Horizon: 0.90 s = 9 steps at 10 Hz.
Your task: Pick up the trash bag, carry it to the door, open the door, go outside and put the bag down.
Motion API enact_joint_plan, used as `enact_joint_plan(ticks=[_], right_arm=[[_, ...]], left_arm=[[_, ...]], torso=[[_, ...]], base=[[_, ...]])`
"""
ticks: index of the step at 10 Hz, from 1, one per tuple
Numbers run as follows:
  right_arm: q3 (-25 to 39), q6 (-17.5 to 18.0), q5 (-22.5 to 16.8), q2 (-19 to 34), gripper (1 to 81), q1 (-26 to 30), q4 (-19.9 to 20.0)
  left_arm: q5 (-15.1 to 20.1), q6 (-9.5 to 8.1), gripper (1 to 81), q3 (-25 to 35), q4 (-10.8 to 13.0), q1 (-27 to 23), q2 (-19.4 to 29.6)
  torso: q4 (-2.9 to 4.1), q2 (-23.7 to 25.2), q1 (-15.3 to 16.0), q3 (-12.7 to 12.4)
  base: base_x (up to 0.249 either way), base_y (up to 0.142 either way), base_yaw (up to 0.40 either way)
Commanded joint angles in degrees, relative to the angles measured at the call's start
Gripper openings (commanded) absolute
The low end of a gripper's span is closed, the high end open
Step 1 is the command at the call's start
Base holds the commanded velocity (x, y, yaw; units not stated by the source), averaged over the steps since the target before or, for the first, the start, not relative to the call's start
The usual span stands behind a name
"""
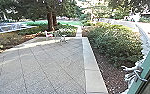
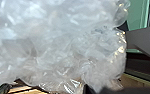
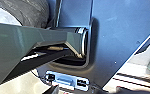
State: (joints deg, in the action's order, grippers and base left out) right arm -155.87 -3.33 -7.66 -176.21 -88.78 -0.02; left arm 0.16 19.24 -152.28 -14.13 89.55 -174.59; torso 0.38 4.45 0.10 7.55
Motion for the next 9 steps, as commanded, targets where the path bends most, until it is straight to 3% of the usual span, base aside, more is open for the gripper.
enact_joint_plan(ticks=[1,9], right_arm=[[0.9,-0.5,-4.2,-1.3,81.1,1.7,-0.5],[0.8,-0.5,-4.2,-1.3,81.1,1.9,-0.4]], left_arm=[[4.3,-0.08,1.0,0.4,0.0,-1.1,-0.2],[4.3,-0.16,1.0,0.4,0.1,-1.3,-0.2]], torso=[[0.0,0.0,0.0,0.0],[0.0,0.0,0.0,0.0]], base=[[0.114,0.0,0.0],[0.114,0.0,0.0]])
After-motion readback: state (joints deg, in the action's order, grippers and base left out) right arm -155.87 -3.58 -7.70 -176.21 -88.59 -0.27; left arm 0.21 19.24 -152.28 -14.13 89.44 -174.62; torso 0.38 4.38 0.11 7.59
